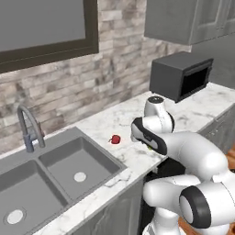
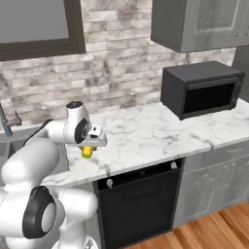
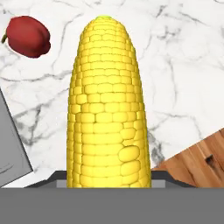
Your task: Turn on the sink faucet. Then move the corn from the counter to the sink. Turn off the sink. Move the vegetable from the sink to the pot next to the stove. Finally move the pot to the rear right burner.
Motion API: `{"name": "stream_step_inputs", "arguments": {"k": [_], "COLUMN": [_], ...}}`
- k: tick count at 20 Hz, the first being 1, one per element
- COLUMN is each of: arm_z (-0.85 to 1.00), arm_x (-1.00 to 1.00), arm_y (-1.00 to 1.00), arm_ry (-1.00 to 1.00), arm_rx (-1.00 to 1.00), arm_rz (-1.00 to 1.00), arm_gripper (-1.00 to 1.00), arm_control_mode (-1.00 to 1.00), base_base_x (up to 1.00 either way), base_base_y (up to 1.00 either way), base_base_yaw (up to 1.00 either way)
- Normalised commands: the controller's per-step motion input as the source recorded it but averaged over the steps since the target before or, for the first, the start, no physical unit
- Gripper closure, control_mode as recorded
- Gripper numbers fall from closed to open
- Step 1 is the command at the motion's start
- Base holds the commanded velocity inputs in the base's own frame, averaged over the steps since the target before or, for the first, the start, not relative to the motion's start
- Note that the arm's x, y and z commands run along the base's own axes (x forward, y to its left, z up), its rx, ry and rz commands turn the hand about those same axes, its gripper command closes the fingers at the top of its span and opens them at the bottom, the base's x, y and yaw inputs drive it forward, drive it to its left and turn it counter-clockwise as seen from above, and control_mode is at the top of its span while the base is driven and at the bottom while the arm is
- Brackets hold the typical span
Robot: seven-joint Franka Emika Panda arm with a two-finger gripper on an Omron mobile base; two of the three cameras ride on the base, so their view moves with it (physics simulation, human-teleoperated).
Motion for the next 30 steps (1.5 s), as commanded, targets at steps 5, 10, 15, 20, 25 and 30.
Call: {"name": "stream_step_inputs", "arguments": {"k": [5,10,15,20,25,30], "arm_z": [0.00,0.00,0.00,0.00,0.00,0.00], "arm_x": [0.00,0.00,0.00,0.00,0.00,0.00], "arm_y": [0.00,0.00,0.00,0.00,0.00,0.00], "arm_ry": [0.00,0.00,0.00,0.00,0.00,0.00], "arm_rx": [0.00,0.00,0.00,0.00,0.00,0.00], "arm_rz": [0.00,0.00,0.00,0.00,0.00,0.00], "arm_gripper": [1.00,1.00,1.00,1.00,1.00,1.00], "arm_control_mode": [1.00,1.00,1.00,1.00,1.00,1.00], "base_base_x": [0.00,0.00,0.01,0.09,0.16,0.22], "base_base_y": [-0.26,-0.26,-0.36,-0.37,-0.40,-0.43], "base_base_yaw": [-0.59,-0.62,-0.62,-0.61,-0.62,-0.59]}}
